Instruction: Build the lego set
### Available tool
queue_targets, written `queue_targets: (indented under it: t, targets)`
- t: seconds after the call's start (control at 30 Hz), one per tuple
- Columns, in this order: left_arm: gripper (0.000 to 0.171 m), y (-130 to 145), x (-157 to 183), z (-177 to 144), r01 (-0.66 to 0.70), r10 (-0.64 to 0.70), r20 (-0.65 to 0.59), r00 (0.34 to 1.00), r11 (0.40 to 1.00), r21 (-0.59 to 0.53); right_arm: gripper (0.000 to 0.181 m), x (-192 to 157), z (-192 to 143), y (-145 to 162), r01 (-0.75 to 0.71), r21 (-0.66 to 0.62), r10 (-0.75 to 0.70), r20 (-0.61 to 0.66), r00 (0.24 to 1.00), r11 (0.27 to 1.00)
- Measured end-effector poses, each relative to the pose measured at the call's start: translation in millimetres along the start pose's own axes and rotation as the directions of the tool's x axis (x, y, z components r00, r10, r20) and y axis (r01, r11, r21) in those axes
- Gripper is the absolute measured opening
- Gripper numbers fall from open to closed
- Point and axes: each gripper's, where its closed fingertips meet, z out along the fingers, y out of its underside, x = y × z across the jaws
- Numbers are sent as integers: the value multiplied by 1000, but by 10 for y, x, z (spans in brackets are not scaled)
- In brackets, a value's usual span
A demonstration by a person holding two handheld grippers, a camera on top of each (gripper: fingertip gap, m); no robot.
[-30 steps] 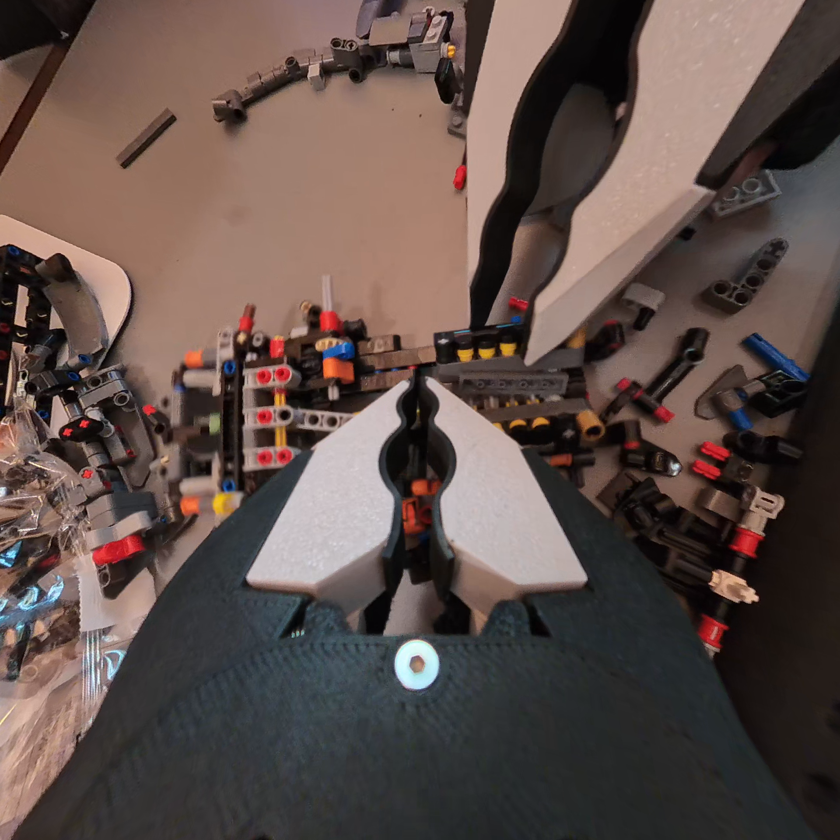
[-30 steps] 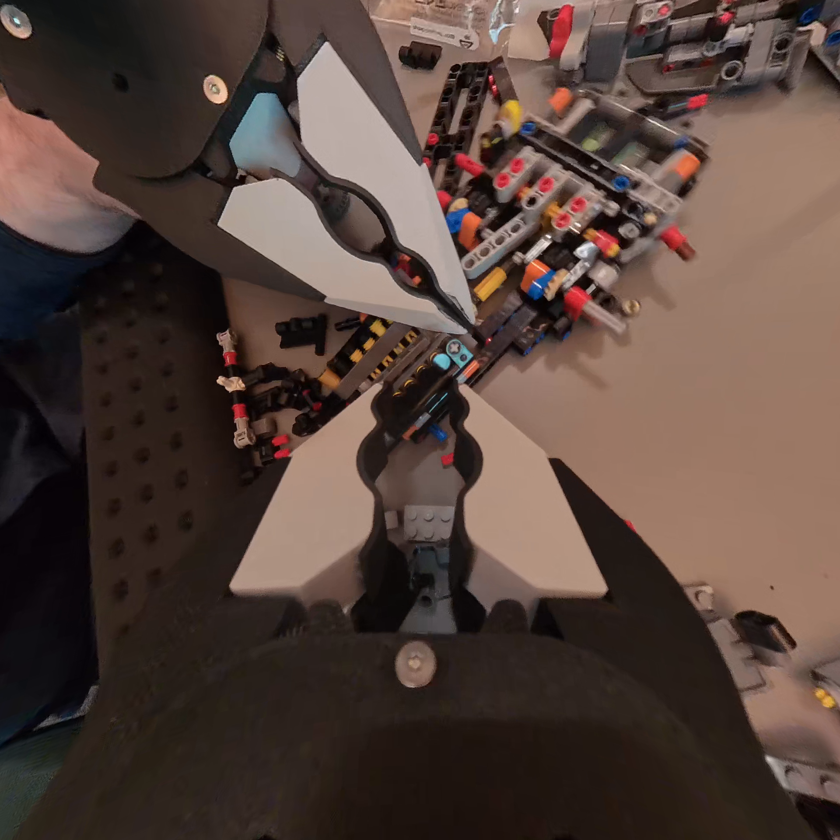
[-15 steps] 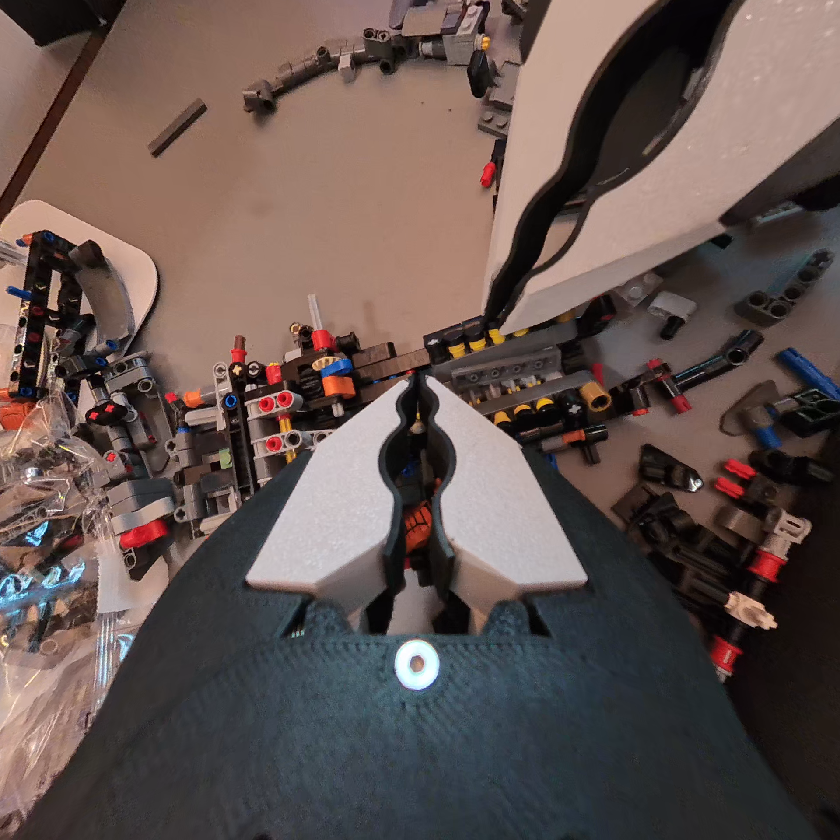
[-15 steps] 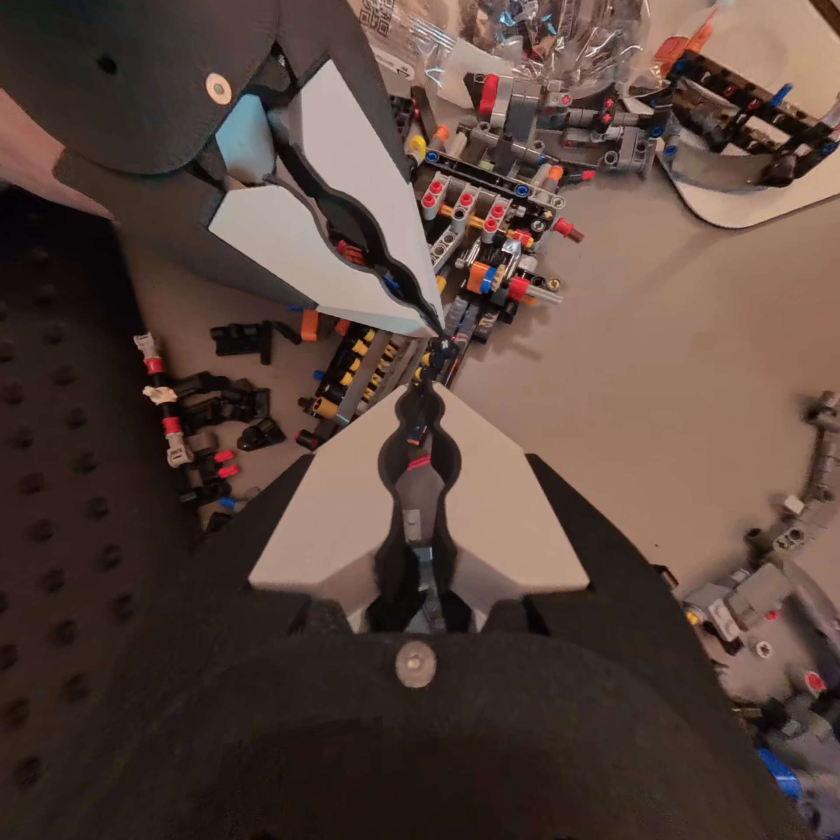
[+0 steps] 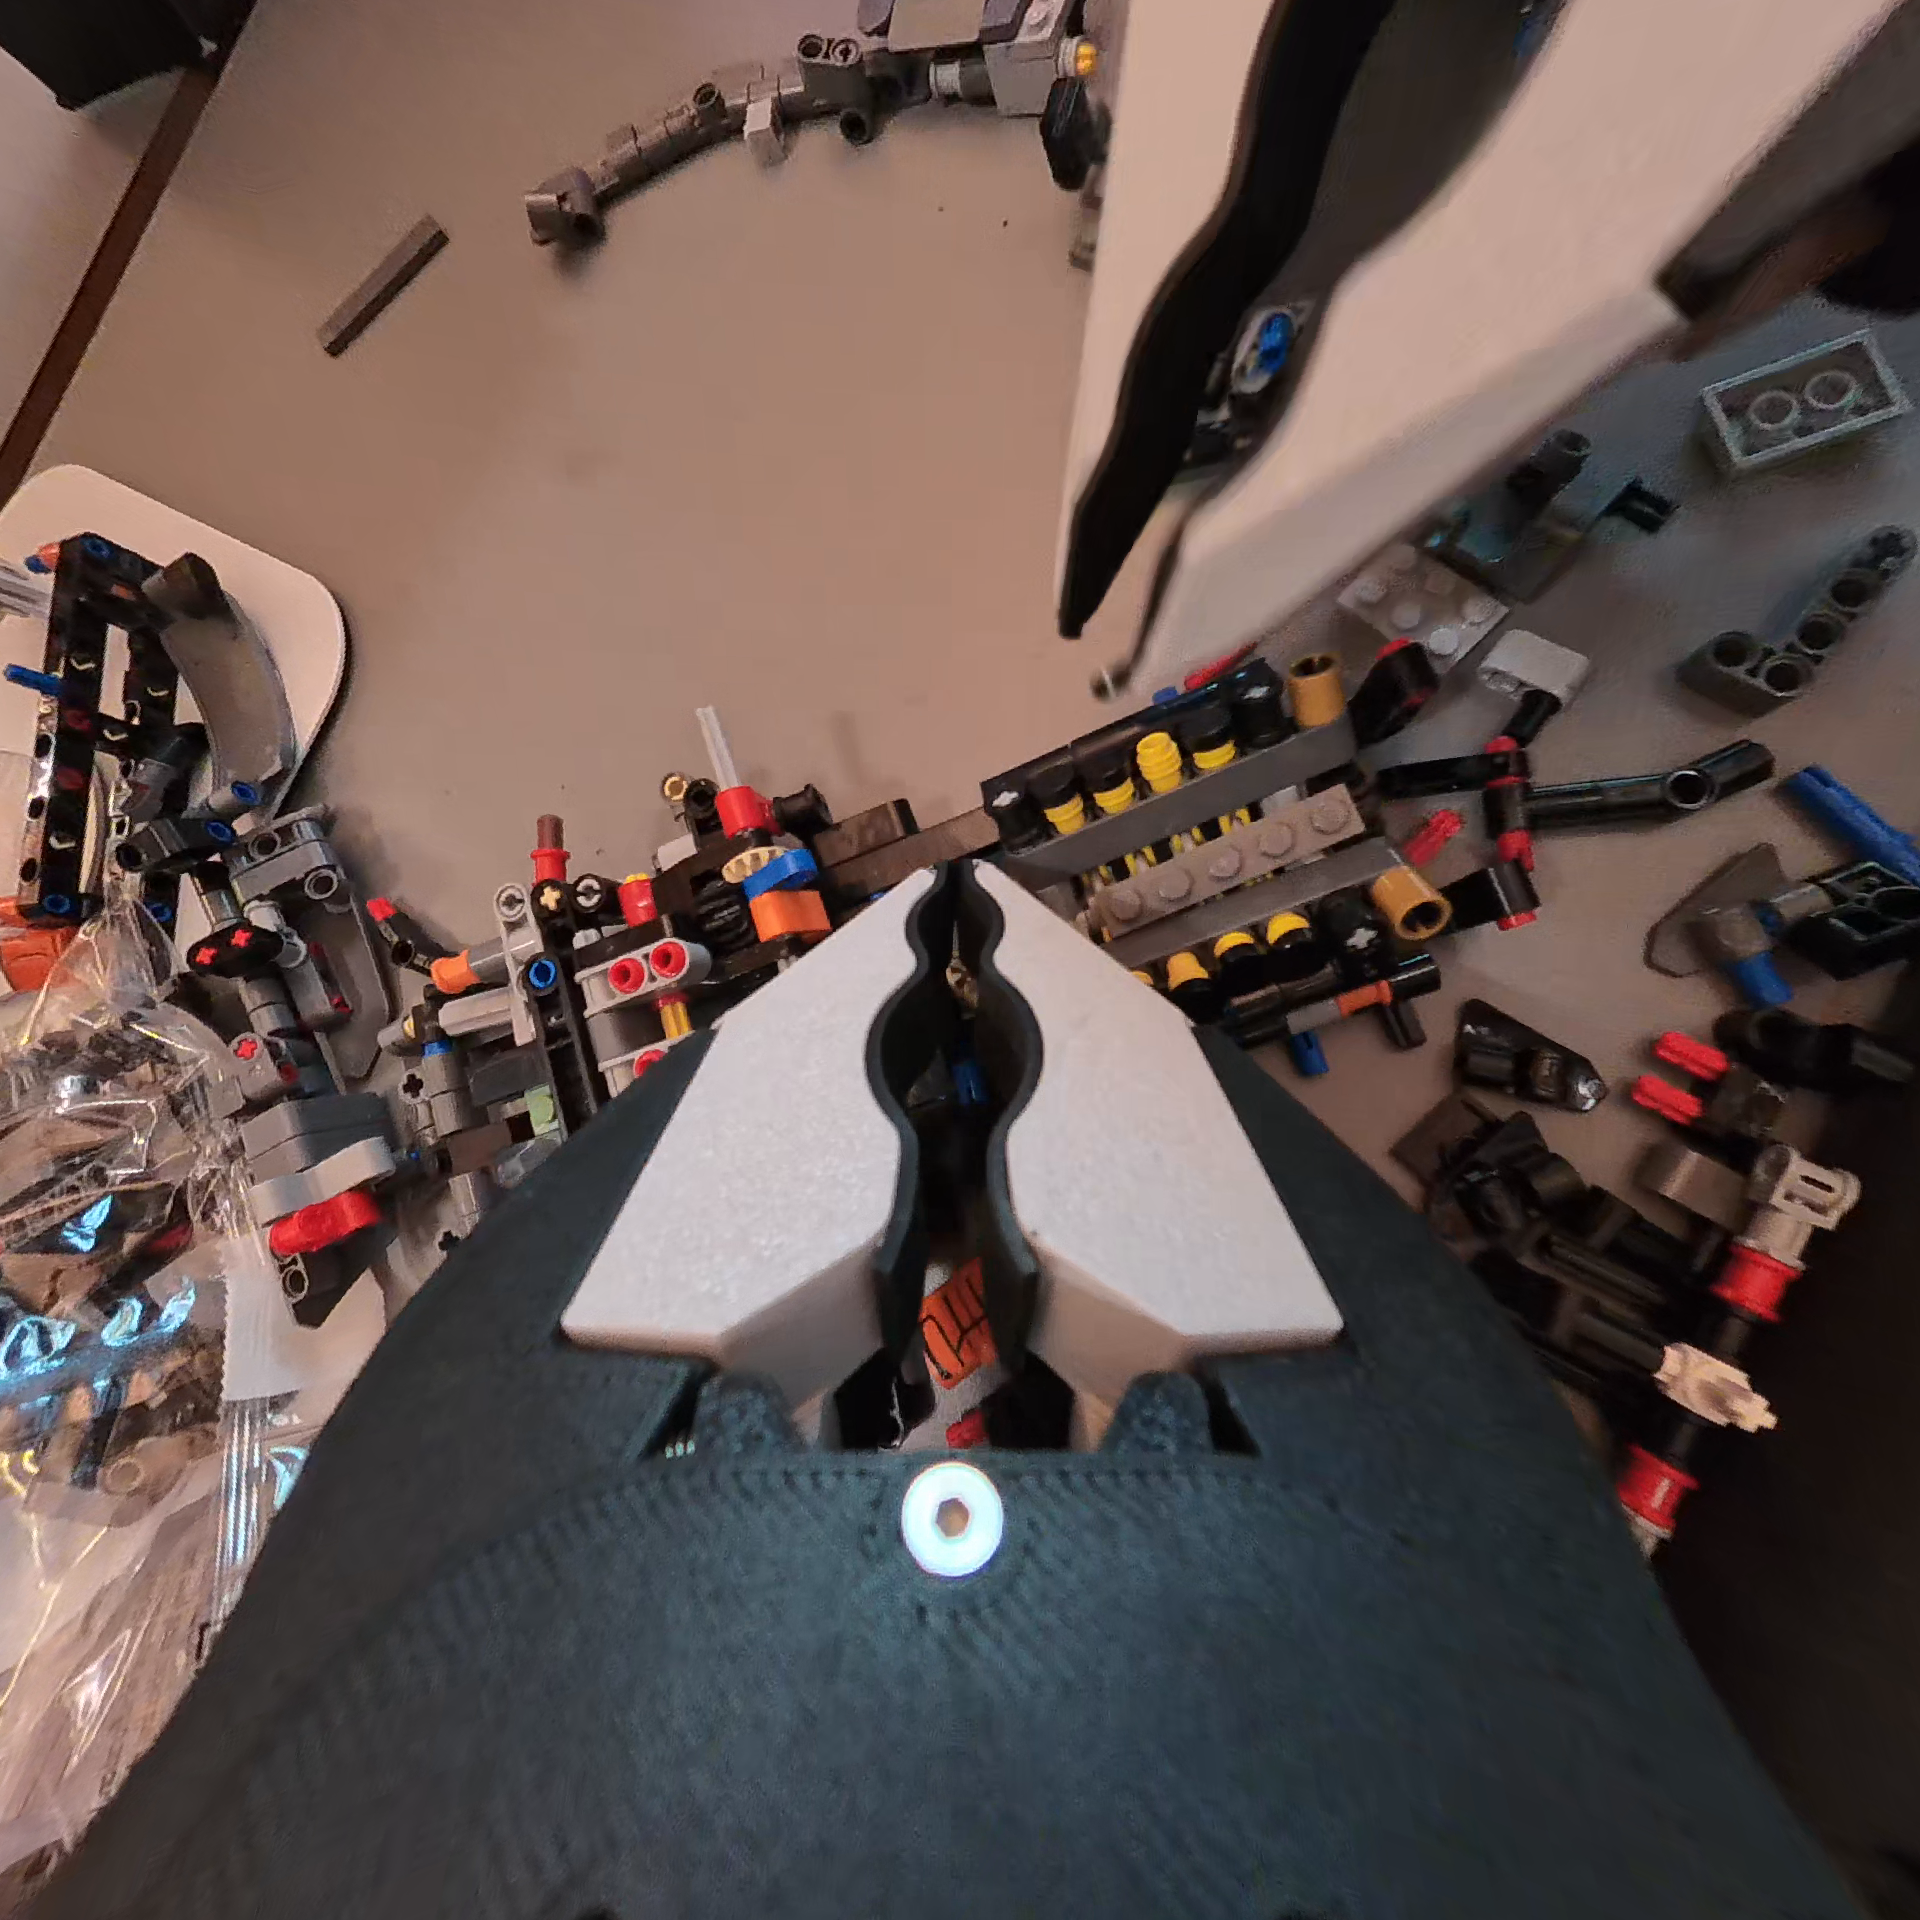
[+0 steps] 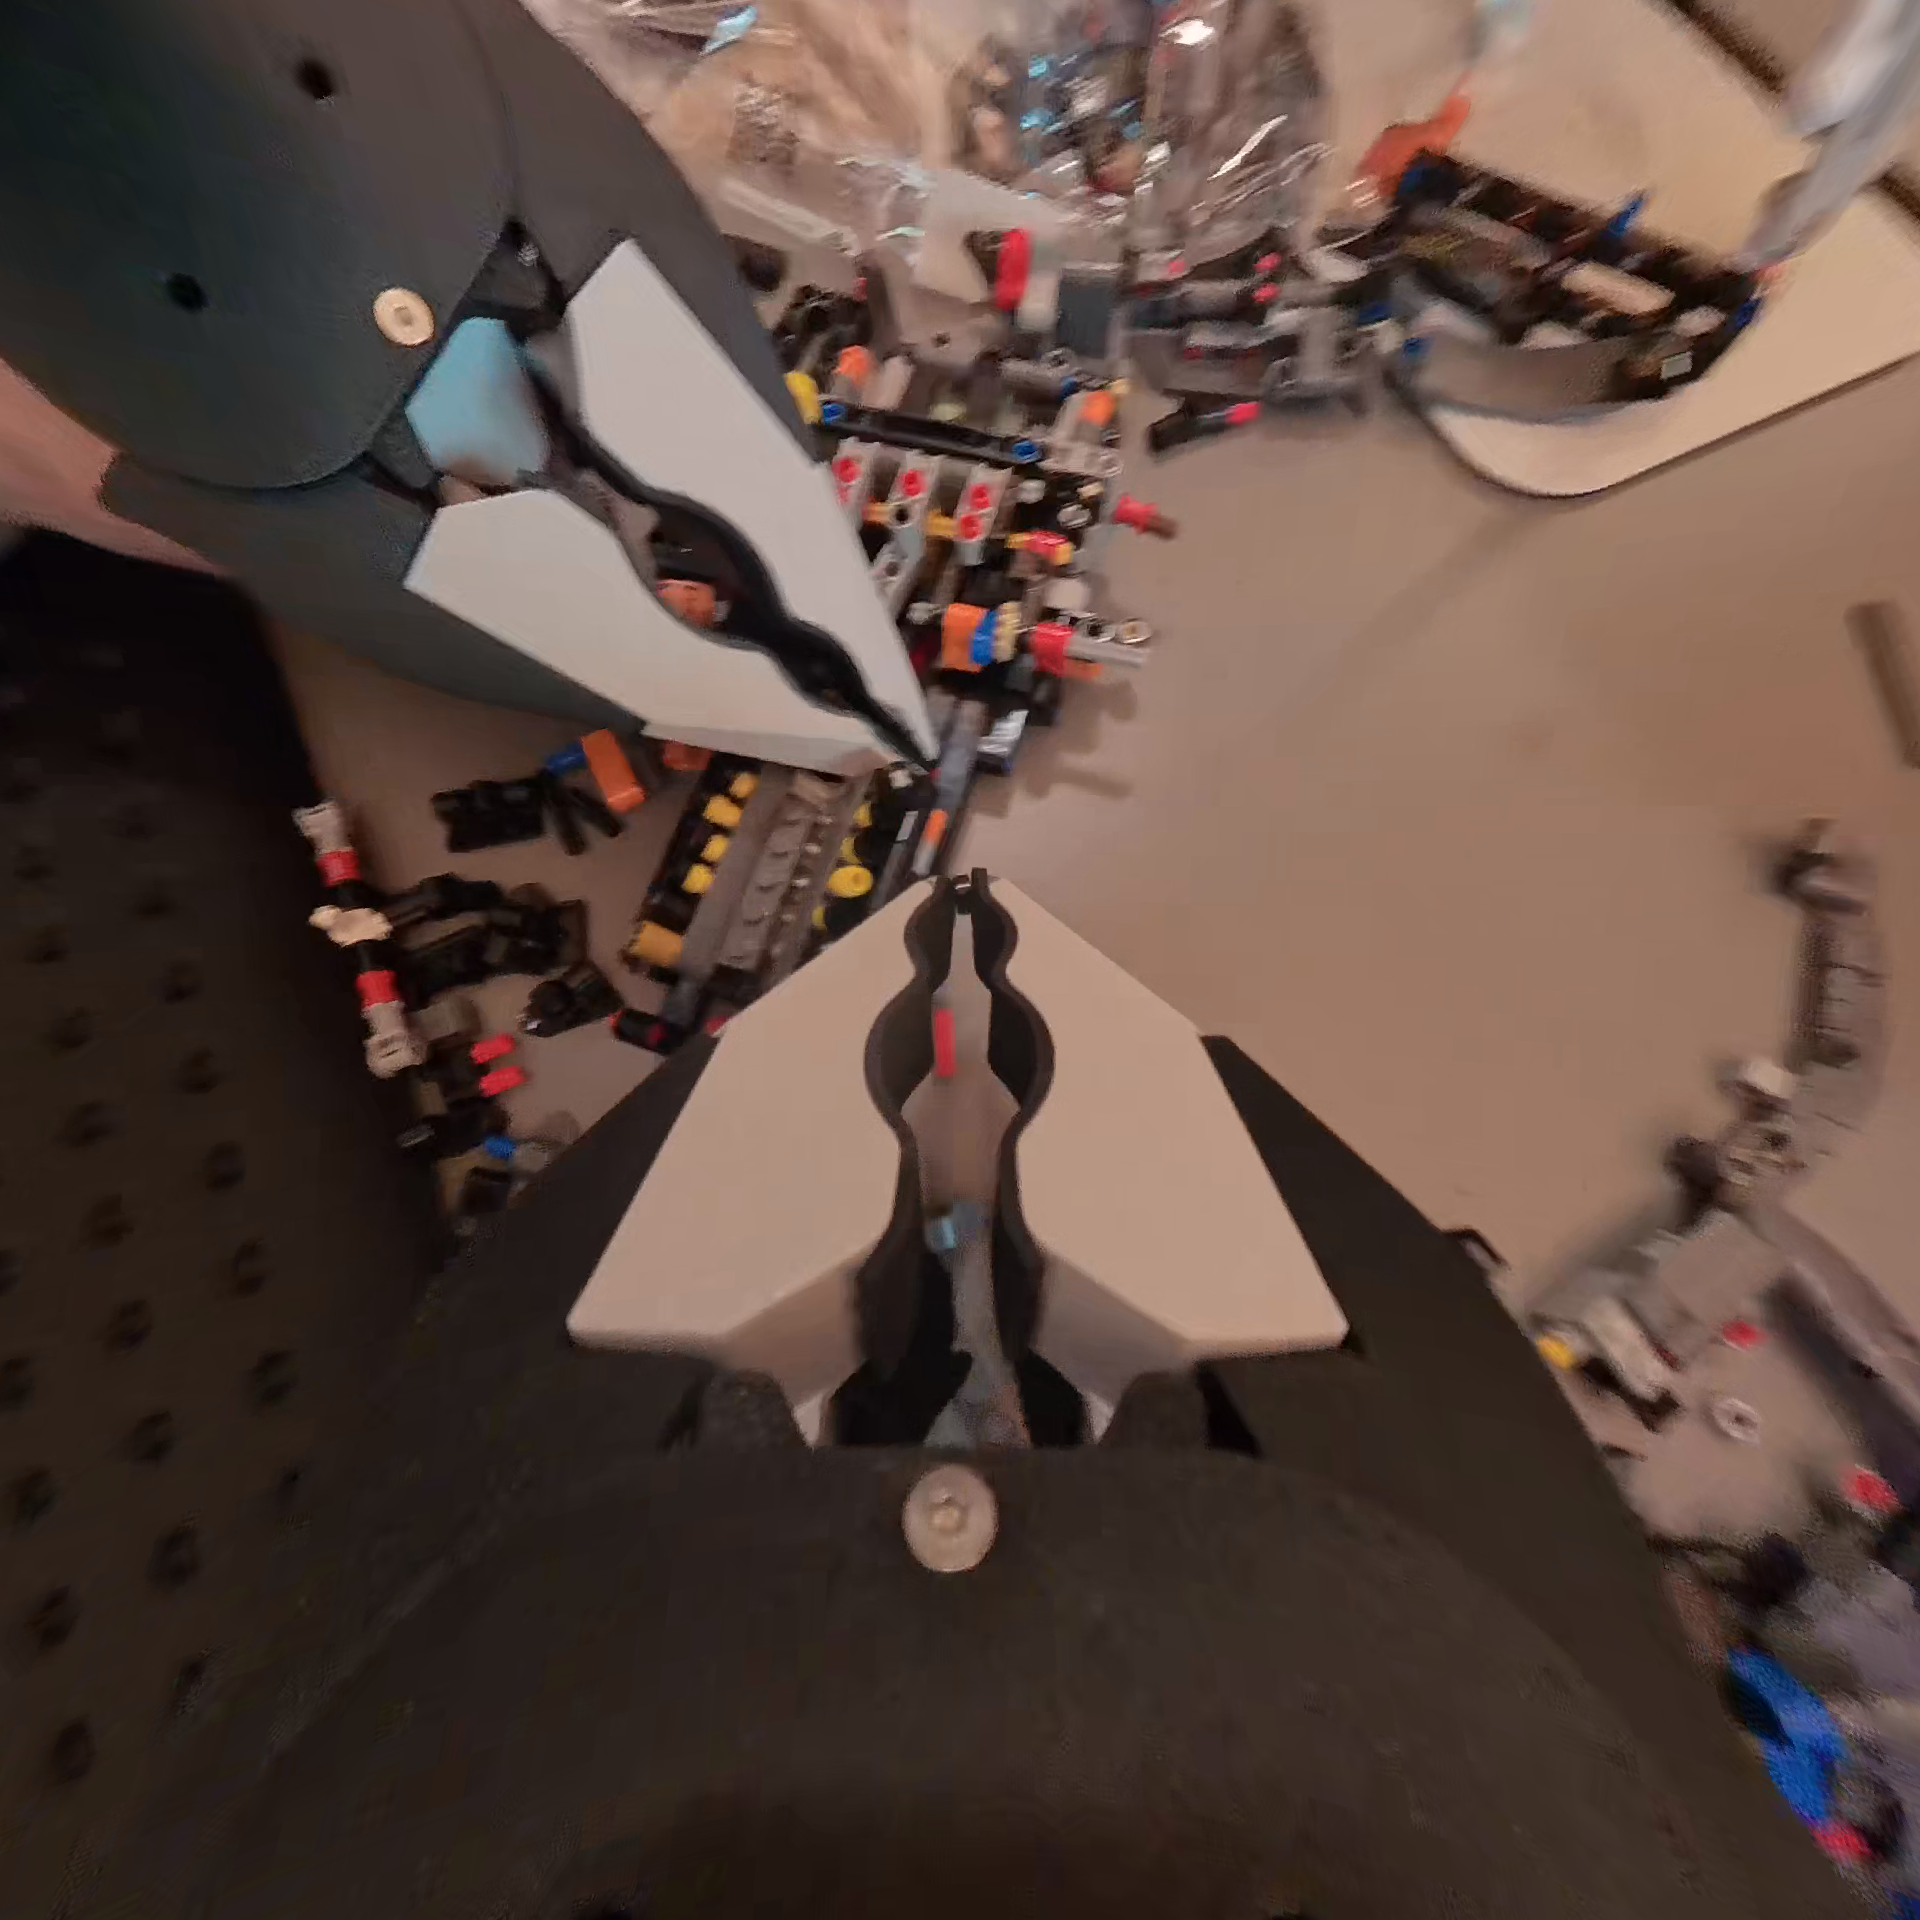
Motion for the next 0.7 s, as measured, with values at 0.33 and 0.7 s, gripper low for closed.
queue_targets:
  t: [0.33, 0.7]
  targets:
    - [0, -4, 8, 2, 11, -11, -11, 1000, 1000, 0, 16, -131, 120, -54, 18, -9, -17, 47, 999, 1000]
    - [0, -6, 10, 5, 10, -10, -14, 1000, 1000, 1, 0, -75, 112, -51, -23, 1, 23, 18, 1000, 1000]
